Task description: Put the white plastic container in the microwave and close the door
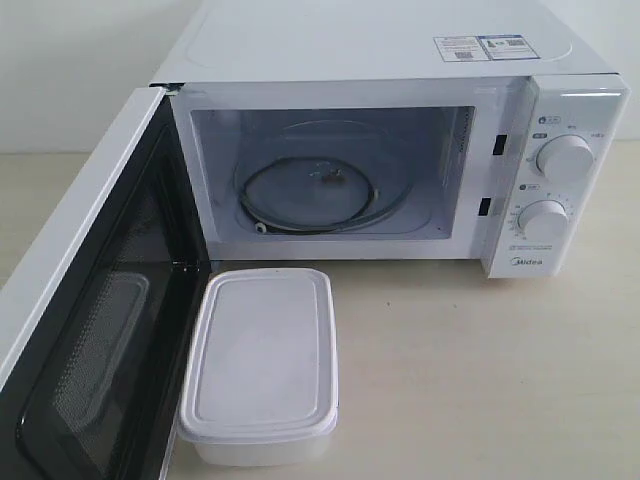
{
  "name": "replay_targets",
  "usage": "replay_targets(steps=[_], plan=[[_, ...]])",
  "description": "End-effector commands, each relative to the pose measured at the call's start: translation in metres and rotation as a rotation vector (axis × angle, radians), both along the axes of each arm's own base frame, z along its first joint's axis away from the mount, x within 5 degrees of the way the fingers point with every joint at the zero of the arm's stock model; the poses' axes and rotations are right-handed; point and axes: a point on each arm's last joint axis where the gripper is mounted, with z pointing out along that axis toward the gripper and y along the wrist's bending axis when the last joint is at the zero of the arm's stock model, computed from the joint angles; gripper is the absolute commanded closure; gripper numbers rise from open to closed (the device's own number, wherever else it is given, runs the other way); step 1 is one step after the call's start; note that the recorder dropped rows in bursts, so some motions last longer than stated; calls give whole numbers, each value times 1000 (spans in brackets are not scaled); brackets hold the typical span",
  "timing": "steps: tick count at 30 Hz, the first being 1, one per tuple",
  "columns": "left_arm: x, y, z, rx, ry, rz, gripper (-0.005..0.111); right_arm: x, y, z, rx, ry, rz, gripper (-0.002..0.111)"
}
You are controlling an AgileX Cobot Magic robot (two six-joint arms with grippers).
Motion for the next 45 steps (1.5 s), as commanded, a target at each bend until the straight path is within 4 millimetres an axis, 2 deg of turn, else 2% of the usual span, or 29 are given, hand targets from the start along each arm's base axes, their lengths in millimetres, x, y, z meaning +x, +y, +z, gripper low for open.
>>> replay_targets(steps=[1, 12, 15, 24, 27, 31, 32, 35, 40, 45], plan=[[0, 0, -1, -2, 4, 4, 102, 0, 0, 0, -2, -8, 4, 108], [0, 0, -1, -2, 4, 4, 102, 0, 0, 1, -4, -12, 4, 108], [0, 0, -1, -2, 4, 4, 102, 1, -1, 6, -54, -77, 2, 108], [0, 0, -1, -2, 4, 4, 102, 2, -1, 27, -39, -304, -2, 108], [0, 0, -1, -2, 4, 4, 102, 1, -1, 38, -9, -429, -6, 108], [0, 0, -1, -2, 4, 4, 102, -6, -1, 61, 23, -686, -7, 108], [0, 0, -1, -2, 4, 4, 102, -7, -1, 63, 17, -717, -8, 108], [0, 0, -1, -2, 4, 4, 102, -14, -1, 89, -17, -784, -13, 108], [0, 0, -1, -2, 4, 4, 102, 8, 0, 116, -32, -617, -8, 108], [0, 0, -1, -2, 4, 4, 102, 42, 1, 114, 18, -441, -6, 108]])
